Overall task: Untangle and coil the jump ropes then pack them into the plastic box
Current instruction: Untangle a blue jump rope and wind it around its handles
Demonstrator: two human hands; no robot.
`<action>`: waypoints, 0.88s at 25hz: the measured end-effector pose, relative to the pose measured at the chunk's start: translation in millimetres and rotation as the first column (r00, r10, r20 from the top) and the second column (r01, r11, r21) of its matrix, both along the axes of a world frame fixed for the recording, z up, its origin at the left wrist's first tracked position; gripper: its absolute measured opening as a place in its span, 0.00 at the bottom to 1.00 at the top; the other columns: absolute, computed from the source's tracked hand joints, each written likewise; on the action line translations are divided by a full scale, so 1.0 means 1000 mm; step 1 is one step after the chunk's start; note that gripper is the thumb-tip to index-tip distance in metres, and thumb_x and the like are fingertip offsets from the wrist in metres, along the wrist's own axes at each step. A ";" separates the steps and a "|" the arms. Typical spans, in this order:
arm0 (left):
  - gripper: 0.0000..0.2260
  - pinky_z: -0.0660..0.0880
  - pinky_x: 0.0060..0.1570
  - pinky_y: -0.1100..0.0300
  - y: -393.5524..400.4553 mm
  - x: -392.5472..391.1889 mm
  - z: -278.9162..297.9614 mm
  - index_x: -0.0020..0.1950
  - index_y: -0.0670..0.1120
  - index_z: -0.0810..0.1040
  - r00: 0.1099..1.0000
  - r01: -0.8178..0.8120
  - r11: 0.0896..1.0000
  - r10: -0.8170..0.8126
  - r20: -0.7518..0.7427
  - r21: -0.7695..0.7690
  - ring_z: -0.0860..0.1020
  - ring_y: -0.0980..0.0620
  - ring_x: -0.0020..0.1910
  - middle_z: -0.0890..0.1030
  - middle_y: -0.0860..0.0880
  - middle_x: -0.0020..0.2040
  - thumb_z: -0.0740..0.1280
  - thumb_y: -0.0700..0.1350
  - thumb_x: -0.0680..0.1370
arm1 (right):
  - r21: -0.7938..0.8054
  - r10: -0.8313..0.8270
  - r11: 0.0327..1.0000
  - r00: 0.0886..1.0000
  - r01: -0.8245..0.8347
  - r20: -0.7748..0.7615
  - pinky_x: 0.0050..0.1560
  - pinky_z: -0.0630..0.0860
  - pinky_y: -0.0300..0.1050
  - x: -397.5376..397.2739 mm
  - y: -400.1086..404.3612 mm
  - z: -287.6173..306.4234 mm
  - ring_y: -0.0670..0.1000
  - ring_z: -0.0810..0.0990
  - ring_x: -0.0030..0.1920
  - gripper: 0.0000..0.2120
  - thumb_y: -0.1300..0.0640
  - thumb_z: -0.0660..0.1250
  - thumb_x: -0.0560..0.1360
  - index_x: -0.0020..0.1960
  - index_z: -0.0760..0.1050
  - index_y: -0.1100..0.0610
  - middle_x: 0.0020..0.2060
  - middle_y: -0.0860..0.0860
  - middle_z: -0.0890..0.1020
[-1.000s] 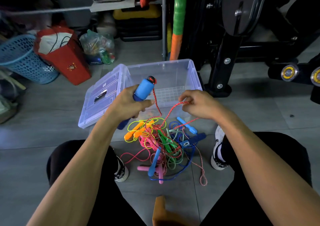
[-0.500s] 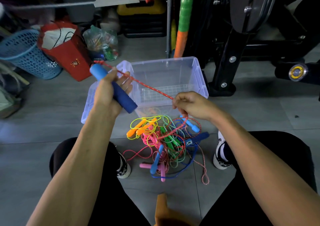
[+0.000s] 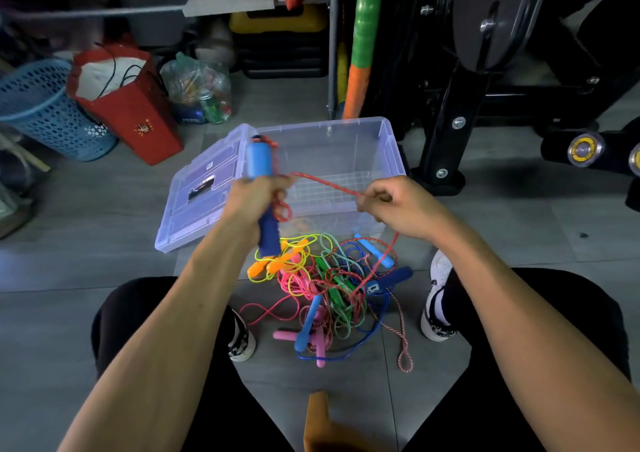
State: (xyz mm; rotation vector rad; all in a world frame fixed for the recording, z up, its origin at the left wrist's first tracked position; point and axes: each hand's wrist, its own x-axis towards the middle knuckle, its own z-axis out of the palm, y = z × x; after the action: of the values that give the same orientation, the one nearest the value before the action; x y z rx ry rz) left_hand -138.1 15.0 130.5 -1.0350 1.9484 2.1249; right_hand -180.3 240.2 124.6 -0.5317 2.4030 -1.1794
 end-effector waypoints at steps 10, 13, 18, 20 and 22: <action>0.10 0.70 0.38 0.60 0.030 -0.001 -0.015 0.44 0.44 0.77 0.742 0.566 0.593 -0.669 0.041 -0.574 0.72 0.50 0.34 0.77 0.46 0.38 0.75 0.48 0.72 | 0.100 0.135 0.987 0.988 -0.127 -0.078 0.37 0.70 0.47 0.007 -0.007 0.001 0.47 0.72 0.32 0.08 0.55 0.64 0.79 0.45 0.80 0.55 0.31 0.50 0.77; 0.09 0.73 0.38 0.58 0.035 0.000 -0.018 0.40 0.41 0.78 0.782 0.574 0.692 -0.621 0.043 -0.438 0.74 0.51 0.31 0.80 0.42 0.31 0.73 0.45 0.74 | 0.017 0.028 0.999 0.998 -0.027 -0.053 0.42 0.76 0.50 0.004 -0.001 0.005 0.53 0.79 0.37 0.08 0.54 0.66 0.78 0.46 0.80 0.57 0.36 0.55 0.82; 0.04 0.75 0.33 0.59 0.015 -0.012 -0.012 0.47 0.39 0.77 1.000 -0.005 0.995 0.002 -0.026 -0.096 0.76 0.52 0.26 0.78 0.44 0.33 0.69 0.36 0.74 | 0.100 -0.021 0.994 0.992 0.033 -0.122 0.33 0.69 0.36 -0.005 0.022 0.009 0.39 0.75 0.28 0.10 0.54 0.63 0.80 0.45 0.80 0.55 0.30 0.46 0.79; 0.11 0.74 0.41 0.62 0.011 -0.006 -0.011 0.55 0.42 0.77 0.959 0.264 0.811 -0.276 0.057 -0.522 0.78 0.54 0.36 0.80 0.48 0.44 0.71 0.39 0.74 | 0.109 0.002 0.994 0.992 0.012 -0.123 0.29 0.66 0.33 -0.005 0.022 0.008 0.39 0.72 0.26 0.10 0.54 0.62 0.80 0.46 0.81 0.54 0.28 0.46 0.77; 0.16 0.72 0.53 0.67 0.030 0.003 -0.006 0.60 0.48 0.78 0.808 0.426 0.604 -0.589 -0.018 -0.673 0.77 0.59 0.51 0.76 0.58 0.53 0.73 0.39 0.73 | 0.124 0.074 0.990 0.993 -0.062 -0.093 0.29 0.65 0.34 0.000 0.012 0.007 0.40 0.72 0.26 0.09 0.55 0.63 0.80 0.44 0.80 0.52 0.26 0.42 0.77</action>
State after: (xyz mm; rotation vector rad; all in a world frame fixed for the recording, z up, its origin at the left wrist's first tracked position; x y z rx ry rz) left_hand -135.4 44.9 124.6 -0.1481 2.7590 1.3097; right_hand -180.0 252.6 131.8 -0.6407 2.4979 -0.9924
